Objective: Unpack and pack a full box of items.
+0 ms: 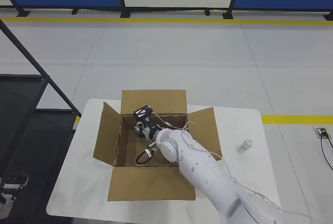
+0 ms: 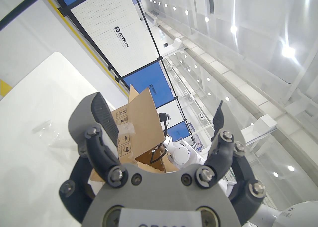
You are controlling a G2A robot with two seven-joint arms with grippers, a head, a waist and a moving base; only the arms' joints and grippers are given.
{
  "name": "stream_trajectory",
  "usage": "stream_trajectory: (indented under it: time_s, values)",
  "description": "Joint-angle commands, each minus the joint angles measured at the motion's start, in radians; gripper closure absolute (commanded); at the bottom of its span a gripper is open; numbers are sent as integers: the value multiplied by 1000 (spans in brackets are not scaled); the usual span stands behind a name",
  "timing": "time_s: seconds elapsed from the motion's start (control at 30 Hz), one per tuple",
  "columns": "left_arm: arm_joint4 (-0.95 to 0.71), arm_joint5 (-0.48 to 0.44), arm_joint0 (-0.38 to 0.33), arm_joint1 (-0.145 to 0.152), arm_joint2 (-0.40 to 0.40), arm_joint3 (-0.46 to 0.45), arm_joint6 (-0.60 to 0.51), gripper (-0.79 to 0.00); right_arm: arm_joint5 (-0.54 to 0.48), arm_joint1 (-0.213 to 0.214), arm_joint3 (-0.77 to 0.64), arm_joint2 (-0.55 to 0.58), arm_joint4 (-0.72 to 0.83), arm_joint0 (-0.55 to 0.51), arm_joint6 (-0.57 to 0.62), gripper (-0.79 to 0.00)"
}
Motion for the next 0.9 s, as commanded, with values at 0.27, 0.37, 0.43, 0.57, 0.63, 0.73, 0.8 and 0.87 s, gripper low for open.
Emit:
stream_trajectory:
  time_s: [0.27, 0.37, 0.43, 0.57, 0.63, 0.73, 0.8, 0.87]
  values:
    - [0, 0, 0, 0, 0, 0, 0, -785, 70, 220, -794, 271, -240, -377, 223, 0]
    - [0, 0, 0, 0, 0, 0, 0, -785, 84, 271, -1083, 393, -341, -556, 267, 0]
    - [0, 0, 0, 0, 0, 0, 0, -785, 95, 295, -1237, 476, -391, -665, 272, 0]
    - [0, 0, 0, 0, 0, 0, 0, -785, 121, 329, -1508, 646, -441, -889, 238, 0]
    - [0, 0, 0, 0, 0, 0, 0, -785, 130, 341, -1617, 733, -437, -1006, 212, 0]
    - [0, 0, 0, 0, 0, 0, 0, -785, 157, 352, -1726, 851, -412, -1163, 159, 0]
    - [0, 0, 0, 0, 0, 0, 0, -785, 172, 355, -1756, 918, -380, -1250, 135, 0]
    - [0, 0, 0, 0, 0, 0, 0, -785, 189, 358, -1757, 978, -345, -1310, 126, 0]
